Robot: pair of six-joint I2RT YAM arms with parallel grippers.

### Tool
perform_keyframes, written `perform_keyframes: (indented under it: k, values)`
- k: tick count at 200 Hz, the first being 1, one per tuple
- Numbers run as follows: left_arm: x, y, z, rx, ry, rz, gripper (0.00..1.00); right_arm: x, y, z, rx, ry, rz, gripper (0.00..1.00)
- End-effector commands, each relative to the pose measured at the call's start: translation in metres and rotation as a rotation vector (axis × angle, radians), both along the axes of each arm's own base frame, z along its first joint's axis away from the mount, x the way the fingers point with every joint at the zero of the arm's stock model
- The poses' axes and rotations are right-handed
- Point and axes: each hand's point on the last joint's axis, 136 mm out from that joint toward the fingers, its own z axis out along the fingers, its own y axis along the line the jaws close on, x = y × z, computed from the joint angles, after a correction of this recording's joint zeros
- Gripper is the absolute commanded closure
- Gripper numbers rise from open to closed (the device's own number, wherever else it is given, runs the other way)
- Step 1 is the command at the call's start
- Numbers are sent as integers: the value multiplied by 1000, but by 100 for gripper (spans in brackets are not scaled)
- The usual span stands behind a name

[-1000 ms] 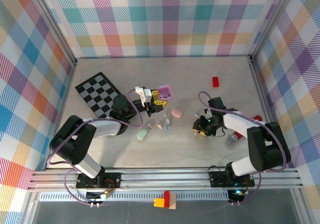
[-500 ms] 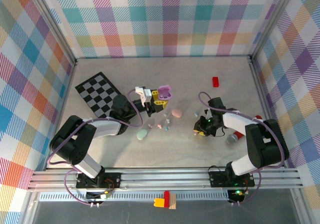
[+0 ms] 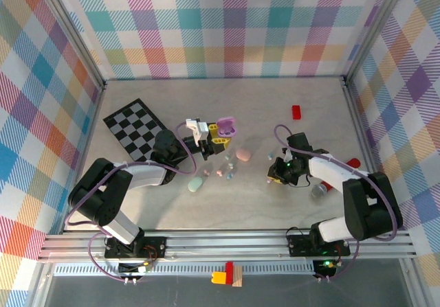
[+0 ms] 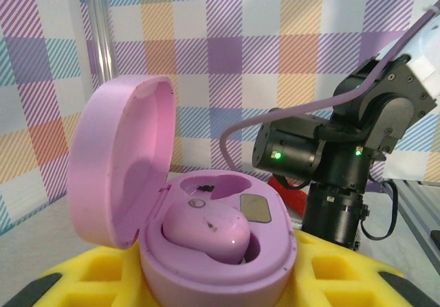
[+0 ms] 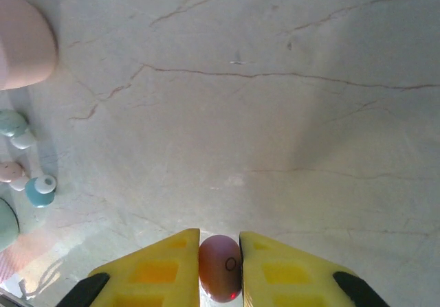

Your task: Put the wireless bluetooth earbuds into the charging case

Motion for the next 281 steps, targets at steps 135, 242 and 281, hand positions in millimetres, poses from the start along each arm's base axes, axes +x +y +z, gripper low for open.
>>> perform_keyframes:
  k: [135,242,281]
  values:
    - [-9,-1,-25,54,39,-54,63,18,92,204,132,-490,365,80]
    - [-17,2,-34,73,51,-69,63,35,133,231,141,-571,502,79]
    - [-19,1,-31,69,42,-82,63,39,138,221,126,-552,510,79]
